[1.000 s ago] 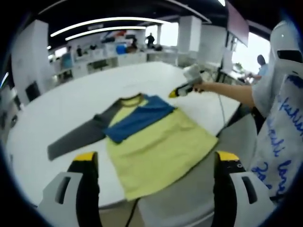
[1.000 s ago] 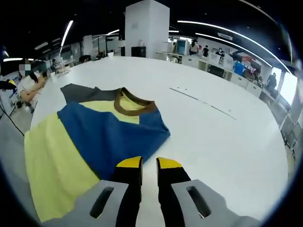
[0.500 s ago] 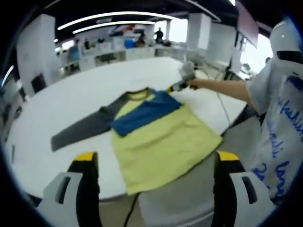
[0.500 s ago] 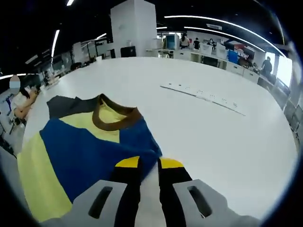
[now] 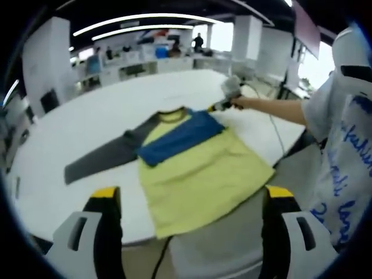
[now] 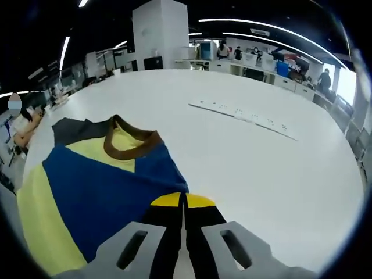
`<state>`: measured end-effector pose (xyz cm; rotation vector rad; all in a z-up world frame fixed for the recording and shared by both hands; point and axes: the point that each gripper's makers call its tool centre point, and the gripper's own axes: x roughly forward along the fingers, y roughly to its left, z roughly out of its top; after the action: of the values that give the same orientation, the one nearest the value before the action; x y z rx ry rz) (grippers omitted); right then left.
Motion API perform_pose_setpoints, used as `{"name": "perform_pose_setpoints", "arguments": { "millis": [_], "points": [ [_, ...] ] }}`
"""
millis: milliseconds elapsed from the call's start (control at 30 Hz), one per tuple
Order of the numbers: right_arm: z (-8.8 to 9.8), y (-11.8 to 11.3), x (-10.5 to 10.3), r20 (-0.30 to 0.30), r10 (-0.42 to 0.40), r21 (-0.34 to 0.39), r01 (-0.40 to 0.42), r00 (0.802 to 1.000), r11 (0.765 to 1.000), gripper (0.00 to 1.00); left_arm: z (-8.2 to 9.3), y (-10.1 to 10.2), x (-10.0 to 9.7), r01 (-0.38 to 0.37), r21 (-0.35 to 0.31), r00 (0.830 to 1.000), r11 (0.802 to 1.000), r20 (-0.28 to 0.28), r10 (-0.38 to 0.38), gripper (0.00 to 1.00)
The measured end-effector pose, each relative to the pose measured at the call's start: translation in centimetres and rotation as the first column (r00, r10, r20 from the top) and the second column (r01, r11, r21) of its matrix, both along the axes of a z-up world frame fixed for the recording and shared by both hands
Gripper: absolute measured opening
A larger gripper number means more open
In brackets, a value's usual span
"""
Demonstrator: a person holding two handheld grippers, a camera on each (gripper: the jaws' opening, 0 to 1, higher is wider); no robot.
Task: Fold the garment on the visible template until the final outline fits inside the template.
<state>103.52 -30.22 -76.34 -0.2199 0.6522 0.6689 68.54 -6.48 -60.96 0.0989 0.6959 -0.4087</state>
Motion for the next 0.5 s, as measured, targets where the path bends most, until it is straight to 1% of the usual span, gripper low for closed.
{"name": "perform_pose_setpoints", "arguments": {
  "millis": [67, 133, 167, 233, 300, 400, 433, 467, 500],
  "points": [
    [-0.1, 0.0, -0.3, 0.002, -0.002, -0.004, 0.002, 1.000, 1.000, 0.01, 0.1, 0.0, 0.0, 0.002, 0.000, 1.000, 1.000, 0.004, -0.002, 0.97],
    [0.3, 0.2, -0.5, 0.023, 0.008, -0.005, -0.008, 1.000, 1.000, 0.01, 0.2, 0.0, 0.1, 0.004, 0.000, 1.000, 1.000, 0.010, -0.004, 0.97],
    [0.4, 0.2, -0.7, 0.020, 0.011, -0.005, -0.011, 1.000, 1.000, 0.02, 0.3, 0.0, 0.1, 0.005, -0.001, 1.000, 1.000, 0.014, -0.005, 0.97],
    [1.0, -0.1, -1.2, 0.043, 0.015, -0.009, -0.015, 0.999, 1.000, 0.07, 0.3, 0.0, 0.1, 0.008, -0.001, 1.000, 1.000, 0.015, -0.008, 0.96],
    [1.6, -0.6, -1.9, 0.039, 0.005, 0.024, -0.006, 0.999, 1.000, 0.12, 0.3, 0.0, 0.1, 0.010, -0.001, 1.000, 1.000, 0.017, -0.010, 0.96],
    [1.7, -1.5, -4.0, 0.024, 0.007, 0.043, -0.008, 1.000, 0.999, 0.08, 0.4, -0.1, 0.0, 0.016, -0.010, 0.999, 1.000, 0.028, -0.015, 0.96],
    [1.5, -1.7, -5.2, 0.009, 0.028, 0.040, -0.028, 1.000, 0.999, 0.08, 0.3, -0.1, 0.0, 0.017, -0.011, 0.999, 1.000, 0.029, -0.016, 0.96],
    [1.5, -1.8, -5.6, 0.006, 0.034, 0.037, -0.034, 0.999, 0.999, 0.09, 0.3, -0.1, 0.0, 0.018, -0.012, 0.999, 1.000, 0.029, -0.018, 0.97],
    [1.1, -2.1, -7.2, -0.006, 0.063, 0.022, -0.063, 0.998, 0.998, 0.10, 0.2, -0.2, 0.0, 0.023, -0.013, 0.999, 1.000, 0.030, -0.022, 0.97]
  ]
}}
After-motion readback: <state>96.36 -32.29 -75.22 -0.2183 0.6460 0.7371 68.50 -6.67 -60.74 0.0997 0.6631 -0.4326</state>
